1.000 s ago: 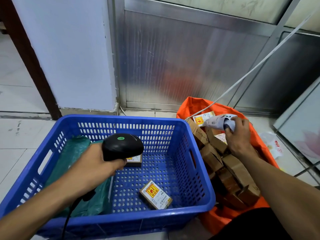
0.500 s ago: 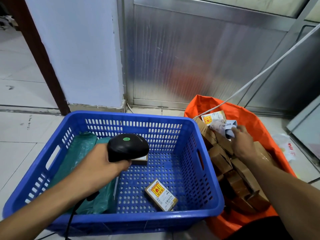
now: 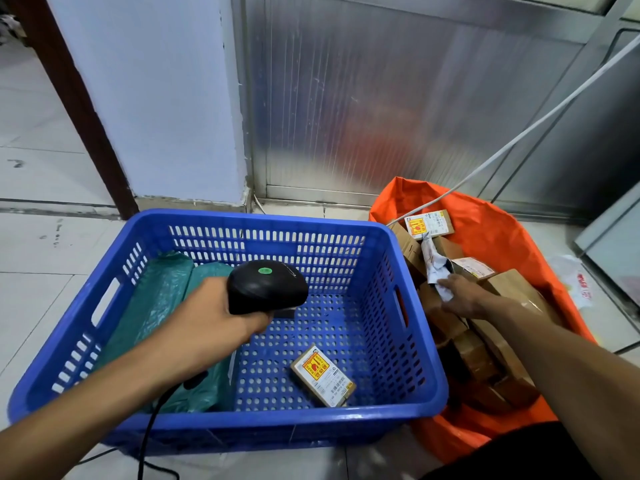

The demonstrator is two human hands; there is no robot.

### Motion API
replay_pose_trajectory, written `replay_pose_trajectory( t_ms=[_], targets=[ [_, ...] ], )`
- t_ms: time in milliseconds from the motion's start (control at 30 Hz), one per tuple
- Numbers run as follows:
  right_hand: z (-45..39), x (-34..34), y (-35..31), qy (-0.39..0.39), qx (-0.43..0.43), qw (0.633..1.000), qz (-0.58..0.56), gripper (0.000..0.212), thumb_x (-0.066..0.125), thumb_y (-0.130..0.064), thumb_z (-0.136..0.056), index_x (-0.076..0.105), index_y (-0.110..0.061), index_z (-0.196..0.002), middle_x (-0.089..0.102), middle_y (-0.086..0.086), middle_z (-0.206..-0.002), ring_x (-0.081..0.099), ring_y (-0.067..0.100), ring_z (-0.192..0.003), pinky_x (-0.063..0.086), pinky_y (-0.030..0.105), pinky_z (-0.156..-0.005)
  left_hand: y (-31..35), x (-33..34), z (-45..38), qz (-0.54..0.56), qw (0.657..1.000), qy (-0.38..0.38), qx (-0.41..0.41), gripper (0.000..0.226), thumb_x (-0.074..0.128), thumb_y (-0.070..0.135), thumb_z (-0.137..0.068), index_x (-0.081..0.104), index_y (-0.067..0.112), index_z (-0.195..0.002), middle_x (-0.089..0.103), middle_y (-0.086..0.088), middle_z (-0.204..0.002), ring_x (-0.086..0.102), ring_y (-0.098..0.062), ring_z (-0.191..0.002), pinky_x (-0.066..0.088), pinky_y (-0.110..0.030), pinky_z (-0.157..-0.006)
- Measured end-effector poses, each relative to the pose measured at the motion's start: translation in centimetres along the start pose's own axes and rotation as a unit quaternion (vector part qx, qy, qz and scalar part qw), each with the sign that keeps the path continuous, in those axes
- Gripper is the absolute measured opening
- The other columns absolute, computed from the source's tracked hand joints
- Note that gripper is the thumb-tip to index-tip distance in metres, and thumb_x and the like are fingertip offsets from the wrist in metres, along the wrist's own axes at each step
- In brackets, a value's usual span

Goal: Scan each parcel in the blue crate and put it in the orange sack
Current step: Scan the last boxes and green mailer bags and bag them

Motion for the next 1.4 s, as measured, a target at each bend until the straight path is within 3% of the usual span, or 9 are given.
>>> replay_pose_trajectory(
  t_ms=[200,267,433,633,933,1100,1167,1233,1400],
  targets=[
    [3.8,-6.4,-5.7,0.318,-0.121,0.940,-0.017,0.032,0.057,-0.010,-0.092,0.062,-0.004,-0.123,0.054,0.014,-0.128,0.053,0.033,-0.110,0.051,0.045,-0.083,-0.1,0.5,-0.5,-0.008,1.000,-0.013,0.023,0.038,0.073,0.006,-0.081,0.075,0.043,-0.077,0.070,-0.021,-0.078,0.060,-0.022,-0.066,0.055,-0.048,-0.068],
    [5.8,-6.6,-9.8,0.347,-0.202,0.916,-0.007,0.019,0.059,-0.008,-0.091,0.063,-0.004,-0.109,0.057,0.011,-0.109,0.056,0.028,-0.095,0.052,0.041,-0.071,-0.3,0.7,-0.7,-0.006,1.000,-0.011,0.022,0.028,0.075,0.006,-0.081,0.076,0.033,-0.074,0.071,-0.016,-0.073,0.061,-0.018,-0.064,0.050,-0.036,-0.064],
    [5.6,1.1,-18.0,0.144,-0.315,0.935,0.076,0.028,0.047,-0.020,-0.102,0.055,-0.011,-0.127,0.051,0.007,-0.120,0.057,0.028,-0.104,0.050,0.041,-0.083,-0.3,1.3,-1.4,-0.021,0.999,-0.012,0.021,0.011,0.074,0.008,-0.079,0.072,0.019,-0.082,0.069,-0.011,-0.068,0.061,-0.019,-0.063,0.056,-0.048,-0.068],
    [4.2,13.8,-21.5,-0.101,-0.238,0.954,0.153,0.045,0.052,-0.033,-0.102,0.044,-0.011,-0.140,0.050,0.015,-0.139,0.053,0.035,-0.120,0.047,0.045,-0.098,-0.8,1.6,-2.4,-0.040,0.999,-0.010,0.012,0.008,0.070,0.010,-0.077,0.069,0.018,-0.077,0.067,-0.009,-0.066,0.063,-0.026,-0.062,0.051,-0.036,-0.060],
    [0.6,23.4,-20.6,-0.201,-0.133,0.957,0.160,0.064,0.064,-0.044,-0.095,0.044,-0.005,-0.142,0.051,0.014,-0.143,0.054,0.031,-0.127,0.047,0.039,-0.098,-2.5,0.6,-4.2,-0.001,1.000,-0.013,0.005,0.007,0.068,0.015,-0.080,0.070,0.009,-0.083,0.063,-0.010,-0.064,0.054,-0.018,-0.060,0.043,-0.031,-0.060],
    [-0.8,26.8,-19.8,-0.251,-0.065,0.960,0.102,0.106,0.057,-0.056,-0.095,-0.004,0.008,-0.155,0.006,0.029,-0.163,0.020,0.041,-0.149,0.026,0.043,-0.117,-2.4,0.3,-4.4,-0.010,1.000,-0.005,0.004,0.010,0.065,0.015,-0.084,0.064,0.006,-0.081,0.044,0.003,-0.053,0.033,-0.011,-0.041,0.029,-0.021,-0.043],
    [-1.1,27.3,-19.2,-0.241,-0.012,0.969,0.047,0.094,0.059,-0.043,-0.097,0.003,0.002,-0.157,0.010,0.027,-0.163,0.019,0.041,-0.150,0.021,0.045,-0.121,-2.2,0.6,-4.8,-0.015,1.000,-0.002,0.005,0.012,0.065,0.017,-0.082,0.063,0.005,-0.080,0.044,0.004,-0.052,0.034,-0.012,-0.042,0.030,-0.021,-0.044],
    [-1.6,27.4,-19.1,-0.225,-0.010,0.974,0.017,0.087,0.058,-0.036,-0.099,0.003,-0.006,-0.159,0.012,0.022,-0.164,0.021,0.041,-0.149,0.021,0.048,-0.122,-1.9,1.0,-5.1,-0.013,1.000,-0.003,0.008,0.014,0.065,0.017,-0.082,0.062,0.004,-0.079,0.043,0.004,-0.052,0.034,-0.014,-0.045,0.031,-0.024,-0.048],
    [-1.3,28.1,-18.5,-0.274,-0.006,0.961,0.036,0.126,0.076,-0.037,-0.088,-0.031,-0.019,-0.152,-0.012,0.021,-0.165,0.020,0.041,-0.151,0.032,0.045,-0.115,-1.8,1.5,-5.4,-0.009,1.000,-0.009,0.002,0.015,0.064,0.021,-0.082,0.061,0.006,-0.081,0.043,0.003,-0.054,0.034,-0.018,-0.050,0.033,-0.027,-0.051]
  ],
)
Point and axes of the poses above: each hand's wrist, its own z-axis away from the middle knuckle, its own x-axis out of the palm, y = z × x, the point moved 9 cm from there along -z, towards the middle knuckle
